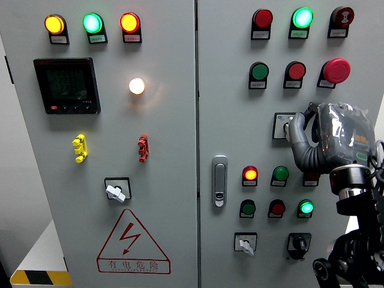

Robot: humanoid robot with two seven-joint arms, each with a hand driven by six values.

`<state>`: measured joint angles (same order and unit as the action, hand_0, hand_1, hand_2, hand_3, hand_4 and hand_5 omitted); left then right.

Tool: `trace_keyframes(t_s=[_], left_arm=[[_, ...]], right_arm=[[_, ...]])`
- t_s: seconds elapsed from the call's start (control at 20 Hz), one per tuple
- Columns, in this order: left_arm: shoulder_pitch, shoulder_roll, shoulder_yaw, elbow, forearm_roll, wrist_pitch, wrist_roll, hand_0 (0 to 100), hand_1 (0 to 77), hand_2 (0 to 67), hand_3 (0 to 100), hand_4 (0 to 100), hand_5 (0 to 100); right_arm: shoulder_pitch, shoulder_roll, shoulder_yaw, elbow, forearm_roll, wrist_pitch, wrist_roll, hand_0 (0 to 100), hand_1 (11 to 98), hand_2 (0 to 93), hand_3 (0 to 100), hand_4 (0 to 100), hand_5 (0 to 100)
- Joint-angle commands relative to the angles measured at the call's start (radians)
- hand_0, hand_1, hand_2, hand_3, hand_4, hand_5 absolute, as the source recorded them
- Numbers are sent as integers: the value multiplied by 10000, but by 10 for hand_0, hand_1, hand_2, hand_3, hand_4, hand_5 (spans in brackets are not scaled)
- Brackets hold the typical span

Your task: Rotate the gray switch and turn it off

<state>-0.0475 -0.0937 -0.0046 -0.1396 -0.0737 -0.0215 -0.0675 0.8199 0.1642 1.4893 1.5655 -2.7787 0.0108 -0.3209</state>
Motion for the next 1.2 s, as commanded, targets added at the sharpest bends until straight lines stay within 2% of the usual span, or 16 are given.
trace_keyframes(t_s=[0.0,0.1,0.3,0.4,0.5,0.6,0.65,0.75,0.85,0.9,0.95,1.0,1.15], left_arm=[[15,1,0,0,0,0,0,0,0,132,183,95,118],[15,-14,0,0,0,0,0,0,0,132,183,95,118],[0,1,0,0,0,0,0,0,0,132,183,95,118],[0,-14,0,0,16,0,0,0,0,132,183,96,118],[0,1,0,0,0,0,0,0,0,132,183,96,118],[0,1,0,0,0,0,0,0,0,132,183,95,118],[0,-14,0,0,0,0,0,0,0,132,183,95,118],[15,1,0,0,0,0,0,0,0,132,183,95,118],[0,1,0,0,0,0,0,0,0,132,183,95,118],[0,1,0,0,0,0,0,0,0,132,183,95,118],[15,1,0,0,0,0,0,0,0,132,183,95,118],[15,-14,0,0,0,0,0,0,0,132,183,95,118],[0,1,0,0,0,0,0,0,0,132,183,95,118]], right_arm=[[-222,0,48,342,7,0,18,860,341,710,1000,787,935],[-482,0,79,664,7,0,48,863,338,690,987,777,923],[-973,-15,94,1369,99,15,110,862,334,622,867,690,874],[-1127,-15,94,1707,99,0,247,849,337,559,766,611,851],[-1372,-15,94,2167,84,15,508,835,339,504,664,526,791],[-1556,-15,79,2490,84,15,539,818,345,469,598,464,720],[-1694,-15,48,2689,84,15,539,801,348,432,544,402,634],[-1817,-15,2,2920,84,15,555,731,357,382,488,352,574],[-1955,0,17,3196,84,15,692,537,389,325,409,285,497],[-2108,0,17,3334,84,15,921,490,400,313,398,272,482],[-2216,-15,17,3472,68,15,1044,382,416,299,370,242,447],[-2293,-15,33,3625,68,30,1106,184,438,273,338,211,406],[-2706,-31,33,4070,53,30,1183,0,442,242,296,170,364]])
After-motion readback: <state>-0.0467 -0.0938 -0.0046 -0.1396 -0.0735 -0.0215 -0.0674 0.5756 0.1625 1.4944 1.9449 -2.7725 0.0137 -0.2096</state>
